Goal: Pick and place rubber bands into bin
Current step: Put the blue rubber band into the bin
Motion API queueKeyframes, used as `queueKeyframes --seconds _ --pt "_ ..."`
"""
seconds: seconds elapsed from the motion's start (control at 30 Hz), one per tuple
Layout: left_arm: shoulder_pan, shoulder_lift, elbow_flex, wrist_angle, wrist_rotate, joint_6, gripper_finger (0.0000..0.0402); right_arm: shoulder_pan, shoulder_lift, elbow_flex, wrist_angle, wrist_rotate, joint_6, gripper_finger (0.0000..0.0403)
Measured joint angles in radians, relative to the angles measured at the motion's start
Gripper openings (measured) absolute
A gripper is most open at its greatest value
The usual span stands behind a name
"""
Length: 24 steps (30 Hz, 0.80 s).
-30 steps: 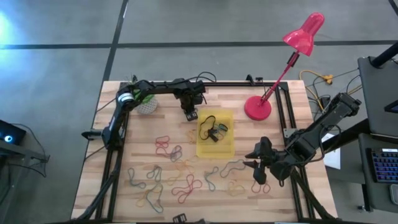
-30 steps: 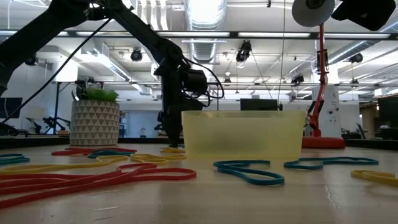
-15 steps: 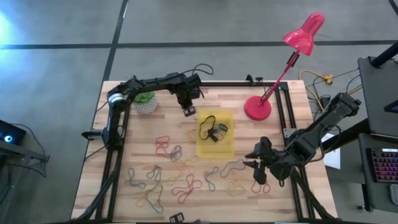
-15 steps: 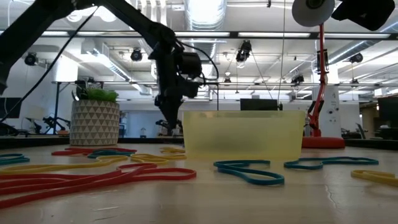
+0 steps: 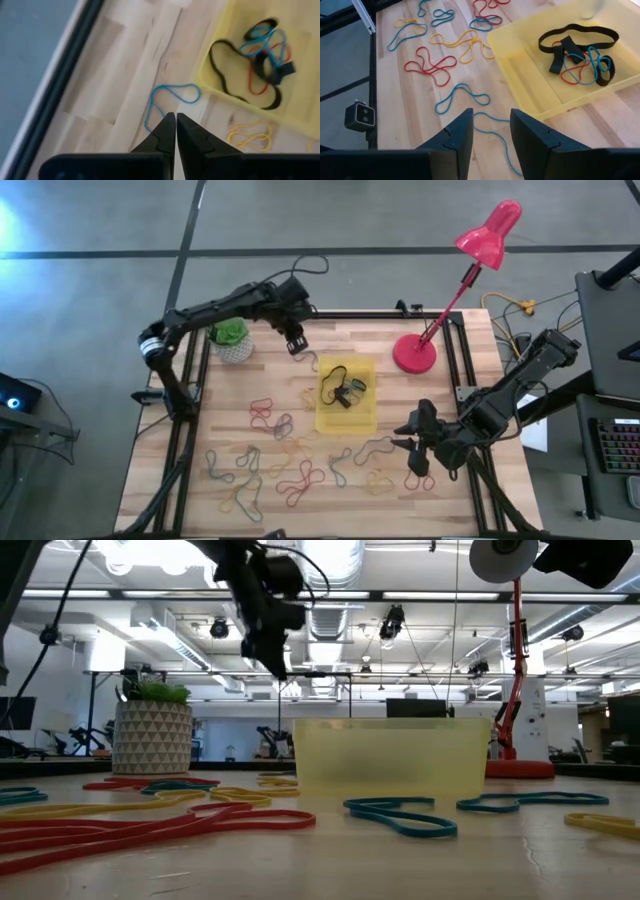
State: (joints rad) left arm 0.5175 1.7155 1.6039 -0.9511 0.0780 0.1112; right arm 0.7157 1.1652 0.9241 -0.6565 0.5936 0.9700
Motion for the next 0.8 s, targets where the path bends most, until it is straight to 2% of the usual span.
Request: queueKeyframes --seconds 0.17,0.33,0.57,0.8 --pt "0.001 -0.023 -0.006 0.012 -0.003 0.0 0.0 0.0 0.0 0.0 0.0 0.001 -0.022 0.0116" --pt "0.0 0.075 -0.052 0.061 0.019 0.03 0.0009 -0.001 0.0 0.0 -0.001 0.008 -0.036 0.0118" --pt "-0.002 0.247 -0.048 0.077 0.037 0.081 0.0091 0.0 0.0 0.0 -0.001 0.008 -0.004 0.0112" --pt "-0.002 0.308 -0.036 0.112 -0.001 0.17 0.0169 0.0 0.0 0.0 -0.001 0.004 0.024 0.011"
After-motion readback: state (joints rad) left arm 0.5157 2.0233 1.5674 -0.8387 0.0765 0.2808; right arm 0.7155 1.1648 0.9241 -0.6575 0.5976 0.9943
